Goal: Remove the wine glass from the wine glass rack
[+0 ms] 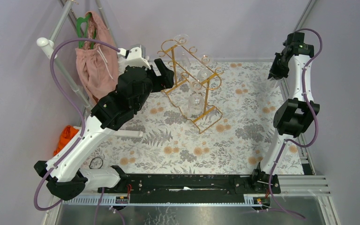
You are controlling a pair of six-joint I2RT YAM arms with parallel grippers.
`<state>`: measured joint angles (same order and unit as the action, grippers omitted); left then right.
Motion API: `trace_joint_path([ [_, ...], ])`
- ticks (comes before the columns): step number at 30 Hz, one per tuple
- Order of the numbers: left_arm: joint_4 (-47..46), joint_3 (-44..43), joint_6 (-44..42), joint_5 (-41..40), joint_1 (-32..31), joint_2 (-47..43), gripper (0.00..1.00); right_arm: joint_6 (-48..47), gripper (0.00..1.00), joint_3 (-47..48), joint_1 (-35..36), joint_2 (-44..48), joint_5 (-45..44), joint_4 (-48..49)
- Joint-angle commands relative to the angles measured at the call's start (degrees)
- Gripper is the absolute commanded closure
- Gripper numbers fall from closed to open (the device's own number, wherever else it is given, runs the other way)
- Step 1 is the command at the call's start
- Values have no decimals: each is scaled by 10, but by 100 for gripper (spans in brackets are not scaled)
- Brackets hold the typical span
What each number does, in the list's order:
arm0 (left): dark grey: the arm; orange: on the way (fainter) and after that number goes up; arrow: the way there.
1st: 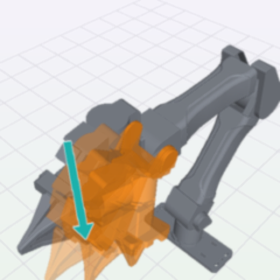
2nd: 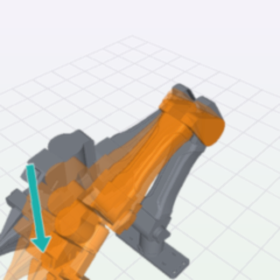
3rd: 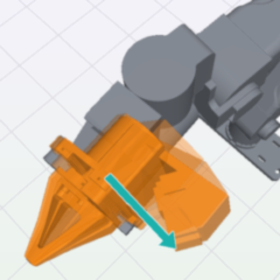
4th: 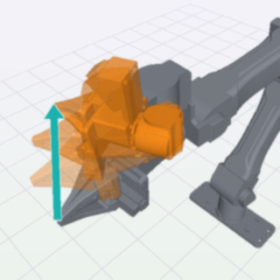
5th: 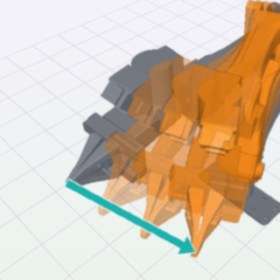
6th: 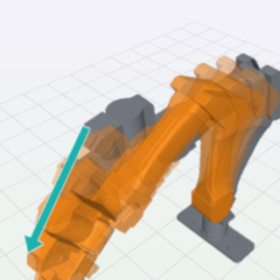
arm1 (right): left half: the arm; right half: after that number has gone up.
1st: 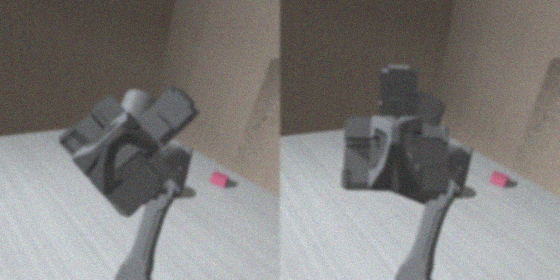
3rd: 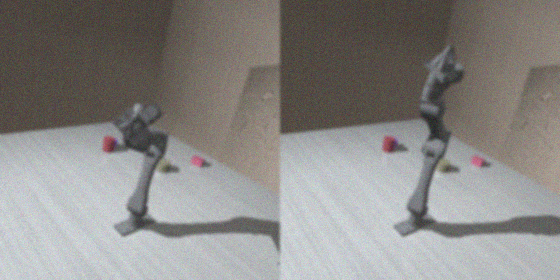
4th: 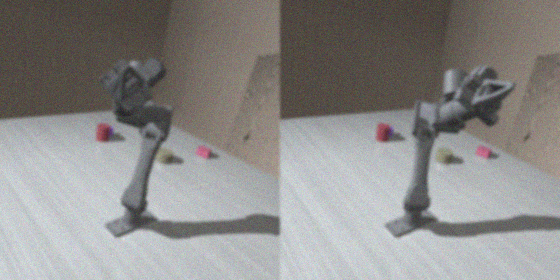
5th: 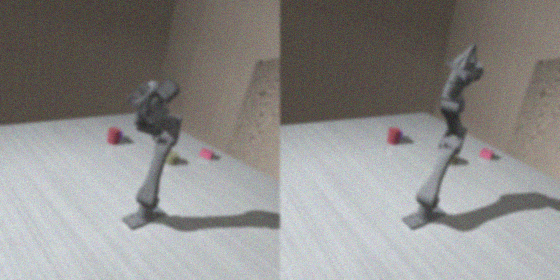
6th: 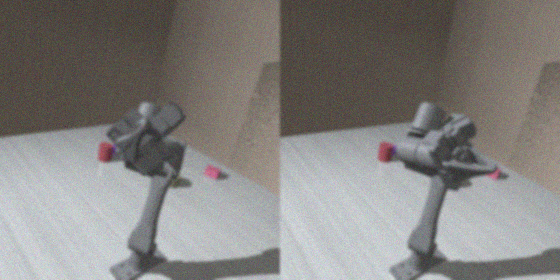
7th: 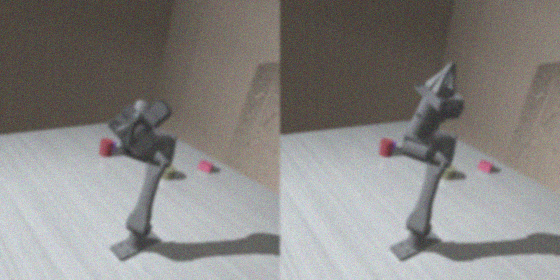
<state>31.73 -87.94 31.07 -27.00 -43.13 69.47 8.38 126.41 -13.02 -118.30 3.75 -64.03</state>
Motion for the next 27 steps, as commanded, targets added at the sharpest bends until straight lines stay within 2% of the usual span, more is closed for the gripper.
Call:
trace_joint_path([
  [1, -14, 5, -10, -6, -2, -6, 12, -6, 100, 2, 3, 0, -15, -6],
  [27, -21, 24, -8, -8, 13, -12, 10, 2, 100, -8, 4, -34, -46, -21],
])
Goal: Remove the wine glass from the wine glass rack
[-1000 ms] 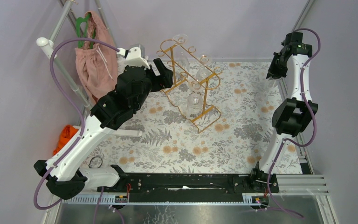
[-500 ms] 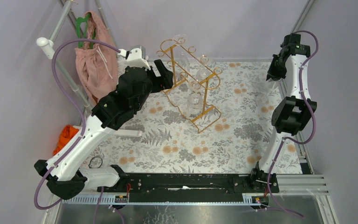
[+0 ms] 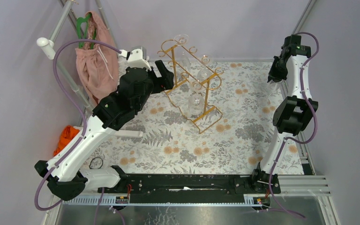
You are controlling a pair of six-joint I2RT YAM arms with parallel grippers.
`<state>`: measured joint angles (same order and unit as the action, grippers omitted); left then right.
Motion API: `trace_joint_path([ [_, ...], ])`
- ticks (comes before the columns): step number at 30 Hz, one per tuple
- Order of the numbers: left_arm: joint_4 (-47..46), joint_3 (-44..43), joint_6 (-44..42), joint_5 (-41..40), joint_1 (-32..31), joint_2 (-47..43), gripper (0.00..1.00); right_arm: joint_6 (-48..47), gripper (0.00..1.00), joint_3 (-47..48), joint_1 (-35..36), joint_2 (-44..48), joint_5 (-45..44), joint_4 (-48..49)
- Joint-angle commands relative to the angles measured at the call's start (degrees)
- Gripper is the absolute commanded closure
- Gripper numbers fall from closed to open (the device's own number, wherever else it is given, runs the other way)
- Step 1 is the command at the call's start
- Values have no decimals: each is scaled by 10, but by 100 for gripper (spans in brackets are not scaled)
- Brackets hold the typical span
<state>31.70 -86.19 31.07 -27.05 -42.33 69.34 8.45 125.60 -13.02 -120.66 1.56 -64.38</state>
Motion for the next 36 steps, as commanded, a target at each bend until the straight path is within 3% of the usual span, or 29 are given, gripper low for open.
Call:
trace_joint_path([
  [1, -20, 7, -8, -7, 5, -11, 10, 2, 100, 1, 4, -12, -29, -18],
  [3, -21, 7, -7, -7, 7, -10, 10, 7, 95, 1, 4, -12, -37, -18],
  [7, -20, 5, -6, -6, 7, -9, 10, 13, 75, 2, 4, -3, -40, -15],
  [10, -20, 3, -3, -3, 8, -9, 10, 15, 69, 8, 4, 4, -35, -16],
  [20, -20, -5, -2, 5, 8, 0, 10, 28, 64, 30, 4, 43, -32, -18],
  [36, -21, -14, 11, 18, 8, 21, 10, 42, 61, 11, 5, 199, -57, -4],
])
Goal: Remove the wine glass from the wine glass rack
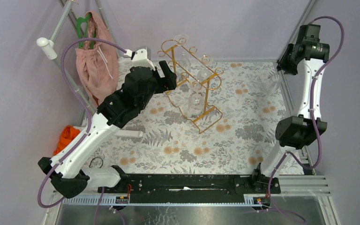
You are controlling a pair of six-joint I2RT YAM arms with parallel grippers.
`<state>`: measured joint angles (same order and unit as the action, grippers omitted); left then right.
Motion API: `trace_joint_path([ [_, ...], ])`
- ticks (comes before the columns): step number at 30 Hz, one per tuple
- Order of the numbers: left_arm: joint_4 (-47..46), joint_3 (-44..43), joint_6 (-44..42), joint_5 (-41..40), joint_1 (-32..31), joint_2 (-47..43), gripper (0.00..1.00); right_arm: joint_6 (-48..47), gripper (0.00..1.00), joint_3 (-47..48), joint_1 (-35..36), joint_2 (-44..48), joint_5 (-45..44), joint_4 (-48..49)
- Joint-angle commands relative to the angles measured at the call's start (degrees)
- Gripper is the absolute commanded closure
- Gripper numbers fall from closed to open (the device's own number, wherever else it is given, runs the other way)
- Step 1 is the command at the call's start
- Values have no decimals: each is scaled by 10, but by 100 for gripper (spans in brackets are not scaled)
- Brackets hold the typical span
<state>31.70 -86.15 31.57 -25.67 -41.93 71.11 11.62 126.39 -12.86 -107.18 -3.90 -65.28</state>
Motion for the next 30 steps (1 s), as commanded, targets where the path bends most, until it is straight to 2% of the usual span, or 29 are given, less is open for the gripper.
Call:
trace_joint_path([
  [1, -20, -16, 9, 5, 4, 5, 10, 14, 61, -13, 4, 88, 21, 26],
  [6, -21, -12, 18, 12, 4, 6, 10, 63, 60, -146, 6, 199, 230, 184],
  [13, -29, 4, 30, 19, 4, -6, 10, 241, 58, -355, 12, 299, 479, 500],
  [15, -32, 8, 33, 19, 4, -10, 10, 266, 58, -375, 25, 296, 500, 551],
  [19, -39, 14, 38, 22, 4, -11, 10, 266, 59, -368, 63, 275, 496, 569],
  [26, -47, 21, 41, 22, 4, -10, 10, 240, 66, -302, 152, 189, 465, 541],
  [30, -50, 23, 38, 18, 5, -12, 10, 231, 67, -262, 179, 140, 457, 533],
])
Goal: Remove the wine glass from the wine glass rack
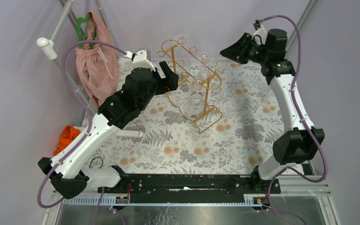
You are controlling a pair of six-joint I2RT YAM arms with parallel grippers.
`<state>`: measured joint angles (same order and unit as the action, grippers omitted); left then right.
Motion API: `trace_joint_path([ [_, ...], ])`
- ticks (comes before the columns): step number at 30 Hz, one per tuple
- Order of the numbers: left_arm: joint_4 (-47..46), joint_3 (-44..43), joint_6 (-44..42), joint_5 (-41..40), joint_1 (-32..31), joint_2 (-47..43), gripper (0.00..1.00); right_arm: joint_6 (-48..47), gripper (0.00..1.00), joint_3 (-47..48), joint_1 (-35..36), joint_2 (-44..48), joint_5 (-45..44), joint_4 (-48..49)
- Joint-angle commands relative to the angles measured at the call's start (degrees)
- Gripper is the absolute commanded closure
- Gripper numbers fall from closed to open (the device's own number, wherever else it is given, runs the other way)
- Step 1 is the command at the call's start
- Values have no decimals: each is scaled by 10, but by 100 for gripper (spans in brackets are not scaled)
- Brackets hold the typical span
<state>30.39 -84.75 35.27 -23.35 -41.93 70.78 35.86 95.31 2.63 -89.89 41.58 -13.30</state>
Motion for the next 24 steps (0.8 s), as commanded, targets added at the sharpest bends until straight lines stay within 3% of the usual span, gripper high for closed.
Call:
trace_joint_path([
  [1, -37, 9, 0, -6, 5, -8, 9, -15, 67, 58, 29, -44, -1, 10],
  [10, -37, 3, -6, -14, 7, -3, 9, -34, 67, 101, 39, -90, -14, -22],
  [24, -36, 5, -8, -11, 11, -4, 9, -43, 64, 108, 68, -87, -2, -40],
])
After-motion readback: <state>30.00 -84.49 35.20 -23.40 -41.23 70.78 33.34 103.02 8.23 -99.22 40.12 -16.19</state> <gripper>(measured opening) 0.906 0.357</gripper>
